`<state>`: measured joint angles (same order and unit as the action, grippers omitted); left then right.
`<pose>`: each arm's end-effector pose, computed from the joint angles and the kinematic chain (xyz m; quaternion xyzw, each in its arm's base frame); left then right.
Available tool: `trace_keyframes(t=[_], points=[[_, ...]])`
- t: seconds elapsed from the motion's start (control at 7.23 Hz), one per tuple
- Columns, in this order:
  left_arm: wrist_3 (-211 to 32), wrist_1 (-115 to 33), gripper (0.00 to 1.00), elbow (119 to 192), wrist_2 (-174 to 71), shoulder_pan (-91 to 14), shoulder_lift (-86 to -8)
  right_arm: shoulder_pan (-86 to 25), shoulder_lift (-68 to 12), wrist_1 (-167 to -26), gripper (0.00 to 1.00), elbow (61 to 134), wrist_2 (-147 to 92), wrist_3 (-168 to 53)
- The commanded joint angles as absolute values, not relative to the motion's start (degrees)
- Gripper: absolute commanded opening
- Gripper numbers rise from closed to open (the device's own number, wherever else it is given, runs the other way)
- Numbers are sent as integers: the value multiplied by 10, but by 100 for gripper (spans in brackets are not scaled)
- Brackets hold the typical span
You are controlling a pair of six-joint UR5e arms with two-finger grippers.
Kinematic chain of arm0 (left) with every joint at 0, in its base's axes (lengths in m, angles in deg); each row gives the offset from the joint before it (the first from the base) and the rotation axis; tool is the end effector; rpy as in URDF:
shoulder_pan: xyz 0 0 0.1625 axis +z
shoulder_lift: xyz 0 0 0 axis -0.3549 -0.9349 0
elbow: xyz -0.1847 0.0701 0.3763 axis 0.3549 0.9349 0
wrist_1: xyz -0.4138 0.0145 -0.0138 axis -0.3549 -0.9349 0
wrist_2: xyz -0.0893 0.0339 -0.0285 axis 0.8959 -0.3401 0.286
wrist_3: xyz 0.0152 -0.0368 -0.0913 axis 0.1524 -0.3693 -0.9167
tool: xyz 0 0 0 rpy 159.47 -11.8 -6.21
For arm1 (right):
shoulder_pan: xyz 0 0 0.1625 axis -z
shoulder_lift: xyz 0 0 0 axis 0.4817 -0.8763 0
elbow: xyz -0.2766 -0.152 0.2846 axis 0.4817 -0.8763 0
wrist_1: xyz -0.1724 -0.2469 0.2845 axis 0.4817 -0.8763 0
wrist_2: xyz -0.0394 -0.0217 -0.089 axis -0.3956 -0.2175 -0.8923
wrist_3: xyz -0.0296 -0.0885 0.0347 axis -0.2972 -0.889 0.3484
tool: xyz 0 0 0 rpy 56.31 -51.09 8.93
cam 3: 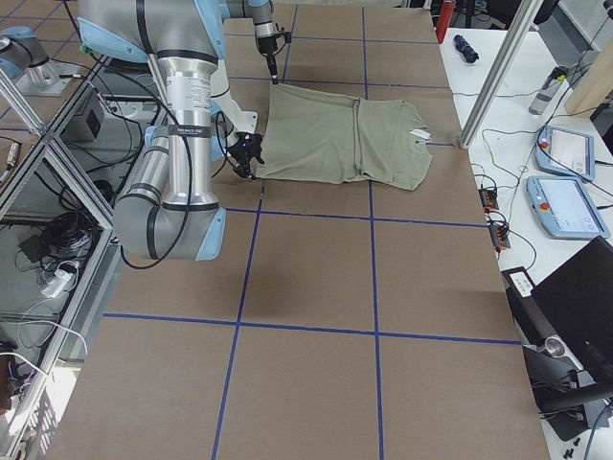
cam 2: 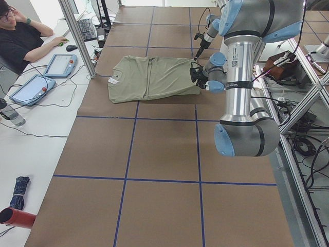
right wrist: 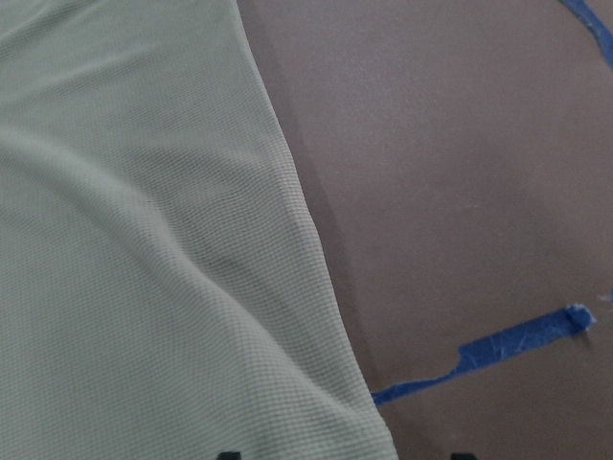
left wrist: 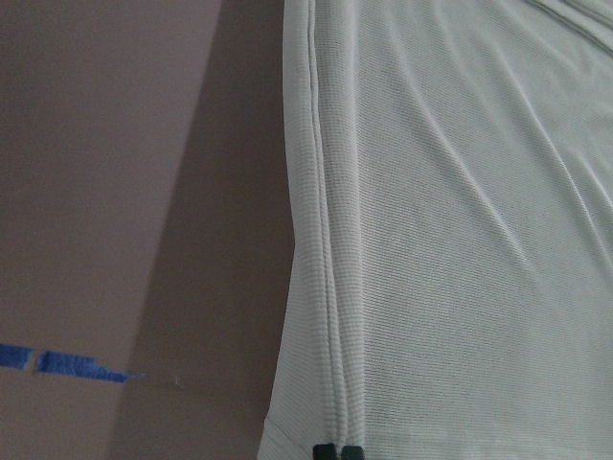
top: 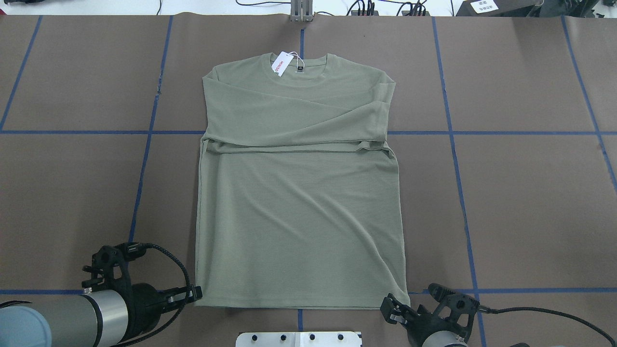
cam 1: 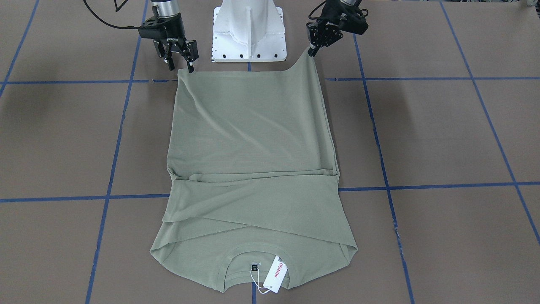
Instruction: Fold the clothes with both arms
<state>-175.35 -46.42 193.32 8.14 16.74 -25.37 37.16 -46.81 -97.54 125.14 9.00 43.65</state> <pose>0.4139 -0.1782 0.2962 0.0328 0.5637 -0.1455 0.8124 -0.4948 -0.1131 0.3730 0.1204 -0.4187 0.2465 0.8657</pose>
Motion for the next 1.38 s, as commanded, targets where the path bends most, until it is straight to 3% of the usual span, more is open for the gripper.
trace_keyframes(t=[0.0,0.14,0.28,0.55,0.83,1.25], points=[[-1754,-464,0,1935,81,167,-254,372,-466,-975,77,1244,90,440],[-1754,-464,0,1935,81,167,-254,372,-464,-975,50,1244,90,441],[-1754,-464,0,1935,81,167,-255,372,-464,-975,1,1244,91,443],[-1754,-464,0,1935,81,167,-253,371,-465,-975,0,1253,91,439],[-1751,-458,0,1964,96,167,-245,360,-499,-984,0,1318,98,433],[-1751,-290,0,2179,215,149,-222,378,-515,-1234,0,1572,177,428]])
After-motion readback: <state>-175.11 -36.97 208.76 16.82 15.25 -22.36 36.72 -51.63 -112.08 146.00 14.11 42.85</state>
